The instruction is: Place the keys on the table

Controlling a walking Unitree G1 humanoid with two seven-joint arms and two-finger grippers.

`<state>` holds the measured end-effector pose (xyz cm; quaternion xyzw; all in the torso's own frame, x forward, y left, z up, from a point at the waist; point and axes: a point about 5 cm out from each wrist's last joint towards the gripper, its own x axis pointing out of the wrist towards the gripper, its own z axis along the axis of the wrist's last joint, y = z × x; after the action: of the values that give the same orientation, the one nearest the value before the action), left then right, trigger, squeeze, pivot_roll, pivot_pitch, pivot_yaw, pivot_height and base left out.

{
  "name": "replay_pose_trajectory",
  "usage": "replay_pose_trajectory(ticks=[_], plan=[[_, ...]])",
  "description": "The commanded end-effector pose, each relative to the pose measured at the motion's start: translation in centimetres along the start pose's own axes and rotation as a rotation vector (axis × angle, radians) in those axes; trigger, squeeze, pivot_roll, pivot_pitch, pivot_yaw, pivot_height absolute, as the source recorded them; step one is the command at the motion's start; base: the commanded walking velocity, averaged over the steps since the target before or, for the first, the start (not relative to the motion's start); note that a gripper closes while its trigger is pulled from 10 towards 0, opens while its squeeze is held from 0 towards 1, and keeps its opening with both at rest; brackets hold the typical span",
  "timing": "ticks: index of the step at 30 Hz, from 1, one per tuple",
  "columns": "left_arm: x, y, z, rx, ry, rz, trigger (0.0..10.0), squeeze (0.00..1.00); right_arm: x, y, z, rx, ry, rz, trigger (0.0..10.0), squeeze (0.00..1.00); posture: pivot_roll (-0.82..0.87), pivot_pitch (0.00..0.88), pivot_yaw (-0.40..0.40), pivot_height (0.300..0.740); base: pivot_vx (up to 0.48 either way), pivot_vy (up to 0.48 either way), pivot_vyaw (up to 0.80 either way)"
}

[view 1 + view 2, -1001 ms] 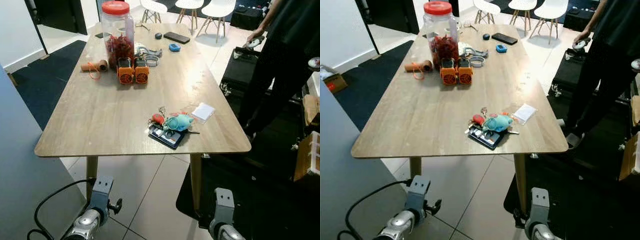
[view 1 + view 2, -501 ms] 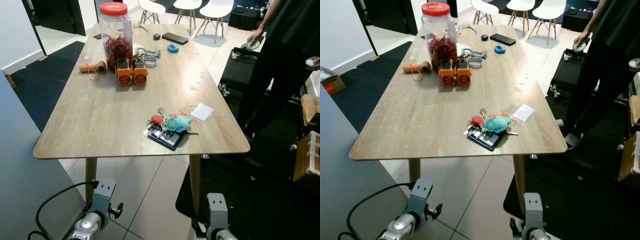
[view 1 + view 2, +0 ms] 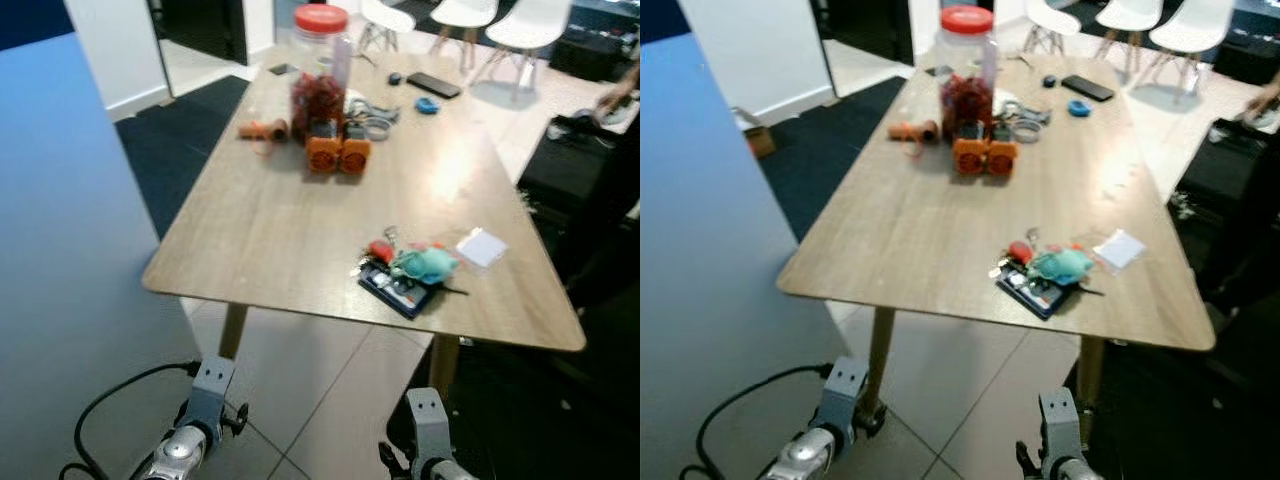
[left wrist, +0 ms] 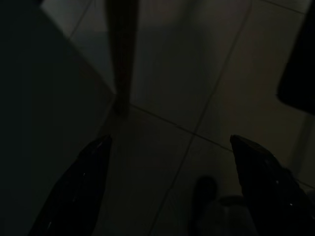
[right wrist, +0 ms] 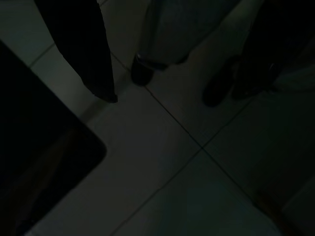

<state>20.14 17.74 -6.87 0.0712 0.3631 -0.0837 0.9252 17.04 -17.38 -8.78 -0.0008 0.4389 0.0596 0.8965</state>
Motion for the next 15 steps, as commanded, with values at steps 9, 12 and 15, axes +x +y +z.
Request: replay_pose_trajectory(ticks=[9,12,15], plan=[[-0.09,0.11,-0.02,-0.027,-0.018,0.022,10.0,0.0,-0.04,-0.04,-0.1,-0.045,0.01,0.02,10.0,0.0,0.08,0.001,-0.075,0.74,0.0,0.0,0.8],[-0.13,0.17,-0.1,-0.029,-0.016,0.024,10.0,0.0,-0.02,0.0,-0.02,-0.049,0.008,0.023,10.0,0.0,0.09,0.001,-0.076,0.74,0.0,0.0,0.8],[-0.16,0.18,-0.18,-0.033,-0.015,0.028,10.0,0.0,0.06,0.04,0.25,-0.053,0.003,0.027,10.0,0.0,0.09,0.0,-0.078,0.74,0.0,0.0,0.8]])
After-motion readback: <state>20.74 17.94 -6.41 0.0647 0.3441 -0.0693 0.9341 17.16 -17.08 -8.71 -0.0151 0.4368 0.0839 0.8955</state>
